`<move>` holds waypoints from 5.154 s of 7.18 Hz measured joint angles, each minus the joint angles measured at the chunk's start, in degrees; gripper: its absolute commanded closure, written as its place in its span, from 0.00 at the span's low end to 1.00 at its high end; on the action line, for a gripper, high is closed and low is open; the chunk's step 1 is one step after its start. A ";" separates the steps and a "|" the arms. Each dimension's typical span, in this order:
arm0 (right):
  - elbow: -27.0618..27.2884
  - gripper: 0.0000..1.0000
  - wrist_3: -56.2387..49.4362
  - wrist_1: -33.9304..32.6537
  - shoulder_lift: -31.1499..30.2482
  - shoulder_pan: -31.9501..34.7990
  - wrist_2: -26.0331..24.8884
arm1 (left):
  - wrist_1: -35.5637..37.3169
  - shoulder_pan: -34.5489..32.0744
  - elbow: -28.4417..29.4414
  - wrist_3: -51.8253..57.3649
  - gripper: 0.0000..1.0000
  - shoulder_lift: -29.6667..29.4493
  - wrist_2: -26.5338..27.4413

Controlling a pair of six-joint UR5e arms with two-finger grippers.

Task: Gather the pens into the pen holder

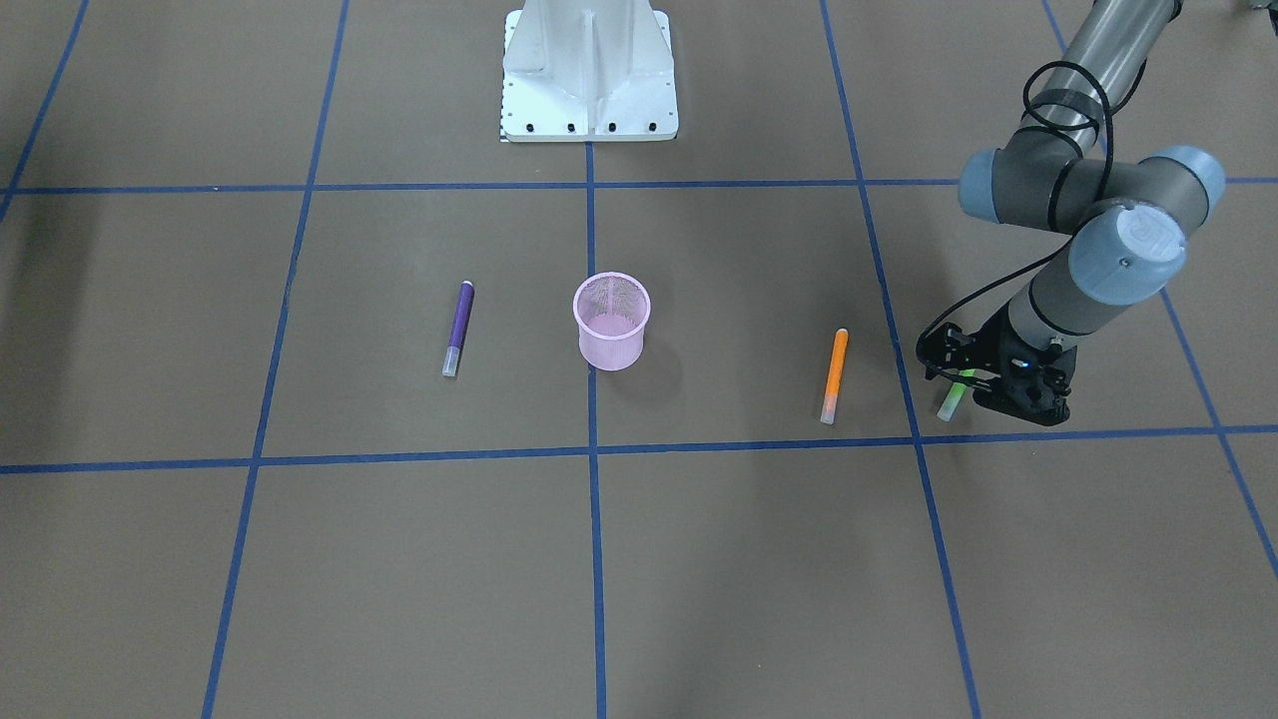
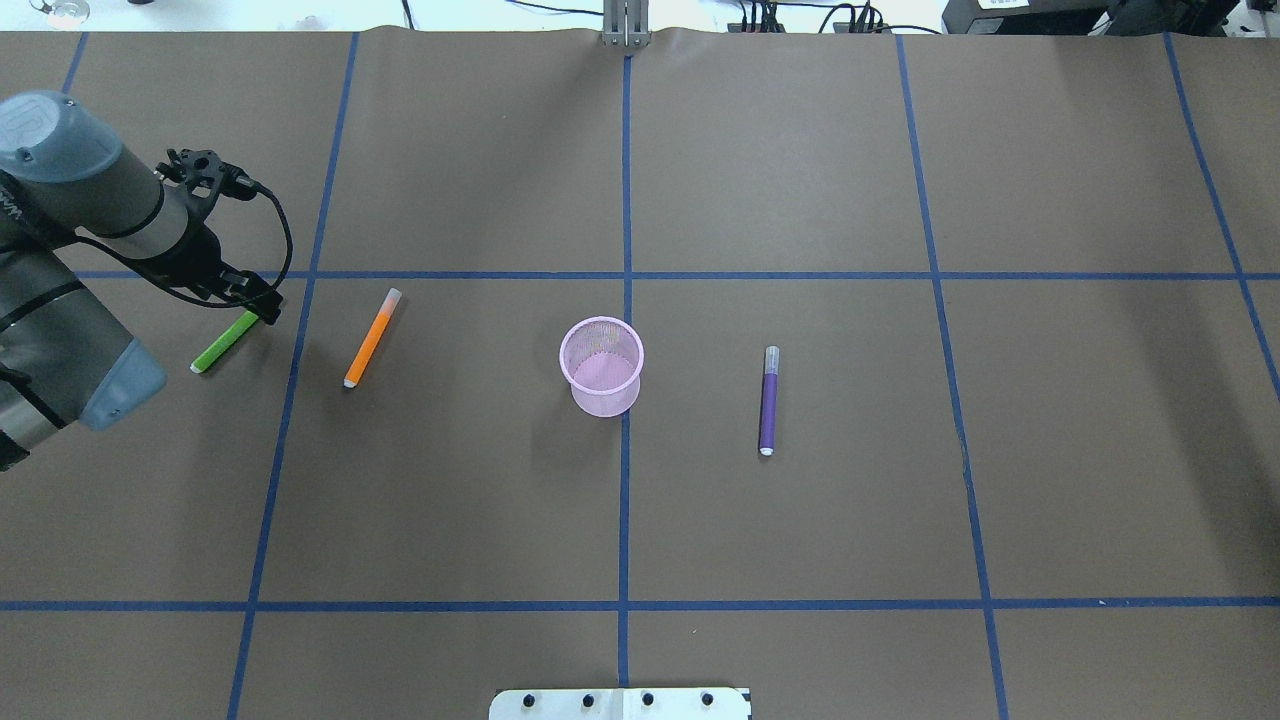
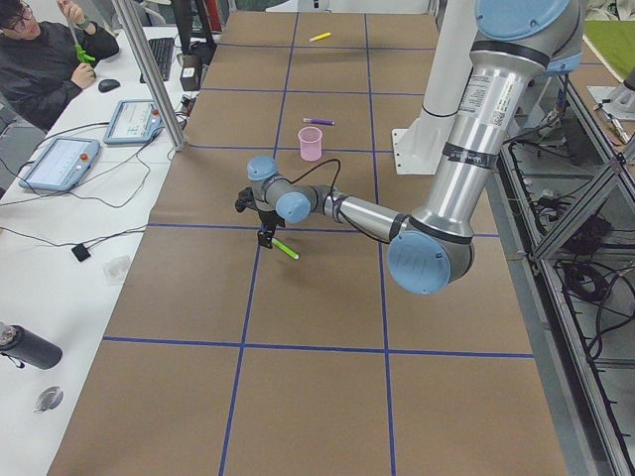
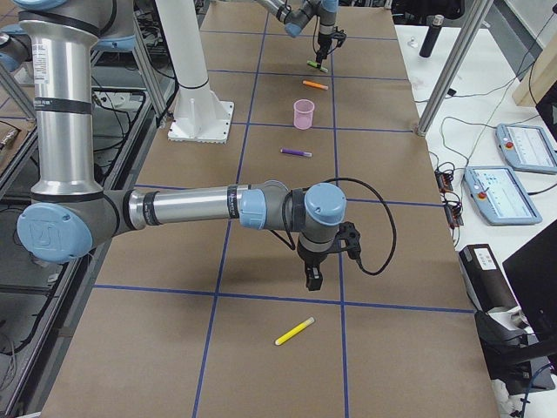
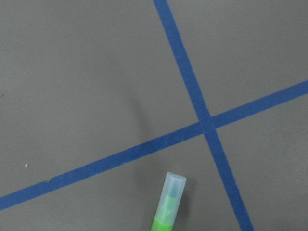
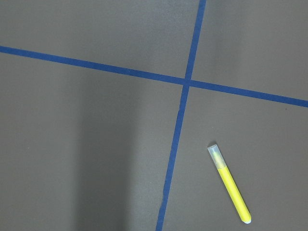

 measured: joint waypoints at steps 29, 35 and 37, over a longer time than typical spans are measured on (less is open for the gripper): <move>-27.11 0.03 -14.32 31.10 1.04 -8.11 -4.25 | -0.88 -6.58 -8.85 -15.71 1.00 -16.06 1.76; -35.82 0.27 -17.94 33.38 6.23 -9.14 -4.19 | -1.03 -6.62 -9.03 -15.62 1.00 -15.86 1.76; -35.84 0.37 -17.85 33.40 6.22 -9.51 -3.54 | -1.02 -6.63 -9.04 -15.70 1.00 -15.83 1.74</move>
